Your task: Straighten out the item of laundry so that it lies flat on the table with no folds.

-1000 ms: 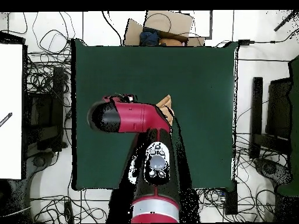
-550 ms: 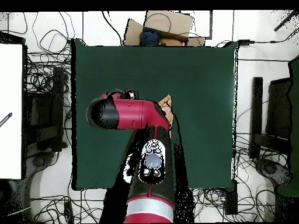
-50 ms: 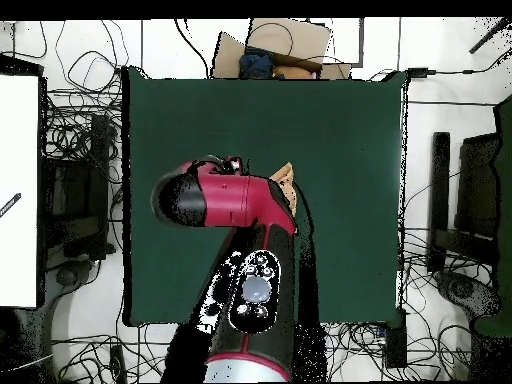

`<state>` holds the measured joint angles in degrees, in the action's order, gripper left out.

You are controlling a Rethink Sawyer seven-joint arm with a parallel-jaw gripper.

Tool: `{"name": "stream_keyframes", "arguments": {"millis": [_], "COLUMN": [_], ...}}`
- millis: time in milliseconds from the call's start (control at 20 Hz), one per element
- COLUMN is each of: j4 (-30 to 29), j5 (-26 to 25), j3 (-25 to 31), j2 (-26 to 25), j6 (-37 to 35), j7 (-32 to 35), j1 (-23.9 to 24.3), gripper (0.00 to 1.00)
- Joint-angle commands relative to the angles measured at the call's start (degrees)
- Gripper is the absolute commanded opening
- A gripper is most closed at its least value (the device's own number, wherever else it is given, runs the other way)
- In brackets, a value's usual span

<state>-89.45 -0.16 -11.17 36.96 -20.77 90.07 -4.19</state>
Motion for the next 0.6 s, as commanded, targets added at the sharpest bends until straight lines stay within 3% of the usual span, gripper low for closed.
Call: {"name": "stream_keyframes", "arguments": {"millis": [50,600], "j4": [-1.49,-3.75], "j5": [-3.18,-3.16], "j3": [-4.50,-3.91], "j2": [-0.73,-2.86], "j6": [-5.15,-0.95], "j7": [9.26,7.73], "j1": [-3.02,-2.32], "gripper": [1.00,1.00]}}
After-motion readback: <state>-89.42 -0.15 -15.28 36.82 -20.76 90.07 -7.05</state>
